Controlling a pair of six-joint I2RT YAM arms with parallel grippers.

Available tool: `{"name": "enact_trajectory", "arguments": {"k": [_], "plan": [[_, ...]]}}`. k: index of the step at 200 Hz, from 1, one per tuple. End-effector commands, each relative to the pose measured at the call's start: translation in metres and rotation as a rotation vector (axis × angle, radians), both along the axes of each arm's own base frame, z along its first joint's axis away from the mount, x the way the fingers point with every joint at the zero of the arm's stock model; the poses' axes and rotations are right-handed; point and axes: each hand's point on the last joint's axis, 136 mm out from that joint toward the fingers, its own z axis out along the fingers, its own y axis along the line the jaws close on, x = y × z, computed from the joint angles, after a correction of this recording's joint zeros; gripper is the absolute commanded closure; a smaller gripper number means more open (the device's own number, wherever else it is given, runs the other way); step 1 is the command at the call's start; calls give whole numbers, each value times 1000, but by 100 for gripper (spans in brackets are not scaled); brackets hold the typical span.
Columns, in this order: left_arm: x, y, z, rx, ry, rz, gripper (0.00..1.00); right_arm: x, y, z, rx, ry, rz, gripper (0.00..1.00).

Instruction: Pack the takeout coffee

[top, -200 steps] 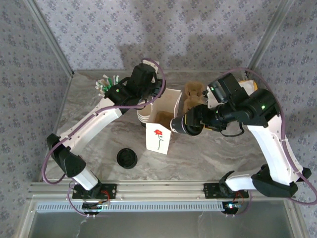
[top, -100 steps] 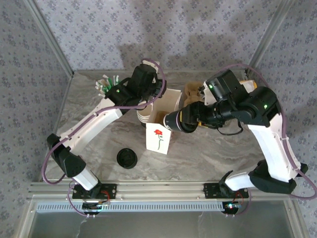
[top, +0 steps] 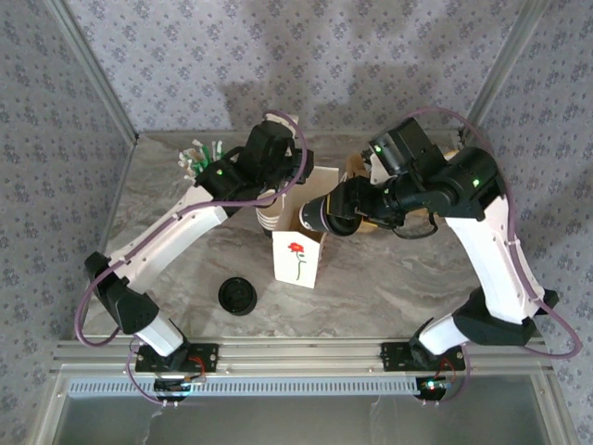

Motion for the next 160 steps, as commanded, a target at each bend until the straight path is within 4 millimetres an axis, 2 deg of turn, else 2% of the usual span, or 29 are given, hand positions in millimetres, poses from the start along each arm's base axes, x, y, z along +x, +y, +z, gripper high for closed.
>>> {"name": "enact_trajectory", "arguments": {"k": [1, 49, 128, 160], "plan": [[-14, 5, 42, -91, -49, -14, 61, -17, -22, -20, -120, 103, -33, 45], [-25, 2, 54, -146, -50, -38, 61, -8, -20, -22, -134, 97, -64, 45], [-42, -4, 66, -262, -5, -71, 62, 1, -34, -29, -182, 120, -93, 45], [-44, 3, 76, -275, -28, -62, 62, 5, -34, -31, -187, 126, -97, 46]]}}
